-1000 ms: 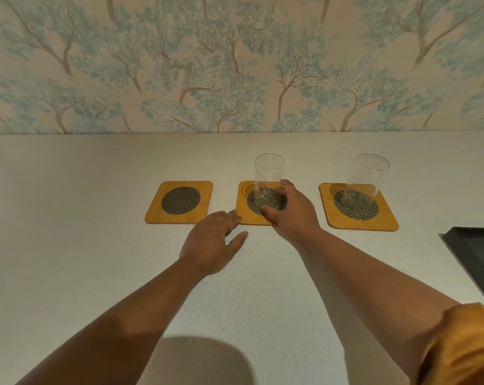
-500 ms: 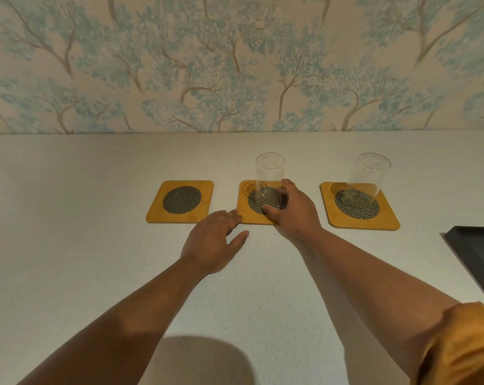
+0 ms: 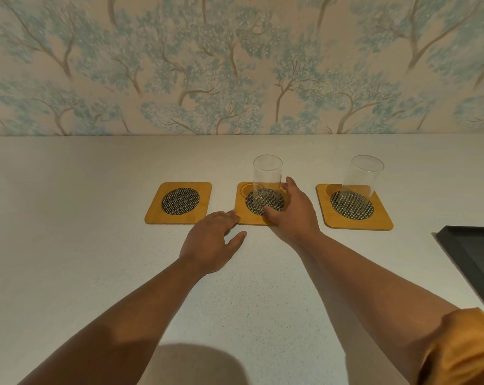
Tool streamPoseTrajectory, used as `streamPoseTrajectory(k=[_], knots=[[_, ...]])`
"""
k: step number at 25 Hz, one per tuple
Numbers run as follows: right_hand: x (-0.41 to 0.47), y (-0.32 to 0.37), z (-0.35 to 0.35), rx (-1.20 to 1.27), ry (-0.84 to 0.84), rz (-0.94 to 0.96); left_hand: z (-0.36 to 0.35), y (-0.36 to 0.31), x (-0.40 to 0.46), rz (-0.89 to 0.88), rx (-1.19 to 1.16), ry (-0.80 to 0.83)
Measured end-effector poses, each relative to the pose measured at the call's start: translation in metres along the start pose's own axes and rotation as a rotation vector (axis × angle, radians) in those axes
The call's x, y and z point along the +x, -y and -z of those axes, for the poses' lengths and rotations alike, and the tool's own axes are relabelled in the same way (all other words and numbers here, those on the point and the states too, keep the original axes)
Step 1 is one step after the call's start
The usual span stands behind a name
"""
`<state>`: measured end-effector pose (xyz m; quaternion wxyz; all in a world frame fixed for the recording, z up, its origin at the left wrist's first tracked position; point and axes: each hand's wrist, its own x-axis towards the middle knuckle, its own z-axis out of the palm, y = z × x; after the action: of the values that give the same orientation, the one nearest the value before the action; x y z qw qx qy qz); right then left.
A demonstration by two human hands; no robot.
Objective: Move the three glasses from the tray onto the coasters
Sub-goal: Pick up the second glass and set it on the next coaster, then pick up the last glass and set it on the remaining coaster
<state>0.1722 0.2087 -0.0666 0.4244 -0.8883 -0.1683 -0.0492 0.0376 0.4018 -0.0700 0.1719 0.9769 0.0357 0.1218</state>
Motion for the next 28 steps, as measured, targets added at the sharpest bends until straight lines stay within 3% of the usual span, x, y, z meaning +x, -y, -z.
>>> streamPoseTrajectory(k=[6, 11, 13, 18, 23, 28], knots=[[-0.043, 0.002, 0.022, 0.082, -0.066, -0.025, 0.001, -0.002, 0.0, -0.05, 0.069, -0.05], [-0.082, -0.008, 0.079, 0.053, -0.061, 0.002, 0.008, -0.024, -0.003, -0.443, 0.287, -0.166], [-0.093, -0.017, 0.112, 0.042, -0.1, -0.015, 0.002, -0.048, -0.004, -0.501, 0.259, -0.166], [-0.124, -0.053, 0.201, -0.046, -0.195, -0.047, -0.042, -0.167, -0.013, -0.476, -0.051, -0.121], [-0.143, -0.099, 0.286, -0.203, -0.298, -0.039, -0.088, -0.292, -0.02, -0.259, -0.415, 0.07], [-0.143, -0.152, 0.358, -0.658, -0.244, 0.047, -0.115, -0.366, -0.01, -0.243, -0.376, 0.205]])
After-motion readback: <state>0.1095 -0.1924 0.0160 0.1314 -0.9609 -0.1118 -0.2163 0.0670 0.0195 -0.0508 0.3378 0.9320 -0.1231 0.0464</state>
